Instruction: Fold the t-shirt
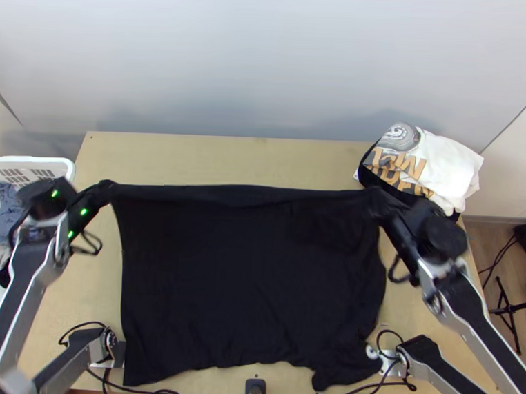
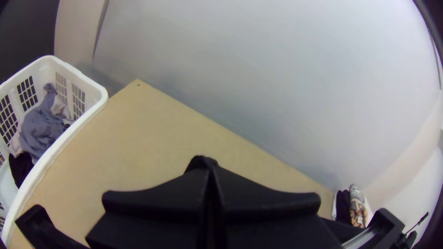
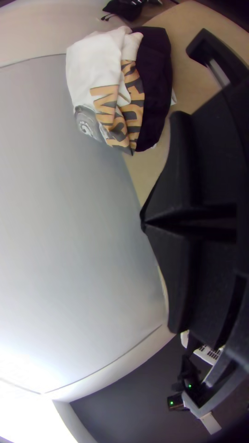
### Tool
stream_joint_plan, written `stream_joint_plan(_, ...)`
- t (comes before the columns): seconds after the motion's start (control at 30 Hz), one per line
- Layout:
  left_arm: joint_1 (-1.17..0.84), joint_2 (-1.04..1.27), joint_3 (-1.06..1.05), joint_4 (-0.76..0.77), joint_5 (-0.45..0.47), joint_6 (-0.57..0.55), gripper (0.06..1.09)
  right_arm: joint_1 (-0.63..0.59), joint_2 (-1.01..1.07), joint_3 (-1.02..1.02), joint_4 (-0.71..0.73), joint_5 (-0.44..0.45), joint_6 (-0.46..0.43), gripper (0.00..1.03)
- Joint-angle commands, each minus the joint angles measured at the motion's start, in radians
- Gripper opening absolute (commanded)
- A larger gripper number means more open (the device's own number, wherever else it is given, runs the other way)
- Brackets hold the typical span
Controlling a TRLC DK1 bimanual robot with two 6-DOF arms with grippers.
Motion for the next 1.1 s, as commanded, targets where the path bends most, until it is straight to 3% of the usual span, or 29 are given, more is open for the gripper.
stream_joint_plan(0.0, -0.013, 0.349, 0.166, 0.092, -0.01, 0.005, 0.09, -0.088, 0.318, 0.153, 0.065, -0.068, 0.013, 0.03)
stream_joint_plan(0.1, -0.027, 0.508, 0.287, 0.057, -0.01, 0.041, 0.09, -0.129, 0.476, 0.294, 0.001, -0.077, 0.016, 0.03)
stream_joint_plan(0.57, -0.05, 0.956, 0.741, -0.045, -0.014, 0.05, 0.09, -0.198, 0.905, 0.65, 0.021, -0.077, 0.013, 0.03)
stream_joint_plan(1.07, -0.028, 1.289, 1.245, -0.318, -0.024, 0.048, 0.09, -0.23, 1.276, 1.249, -0.512, -0.079, 0.082, 0.03)
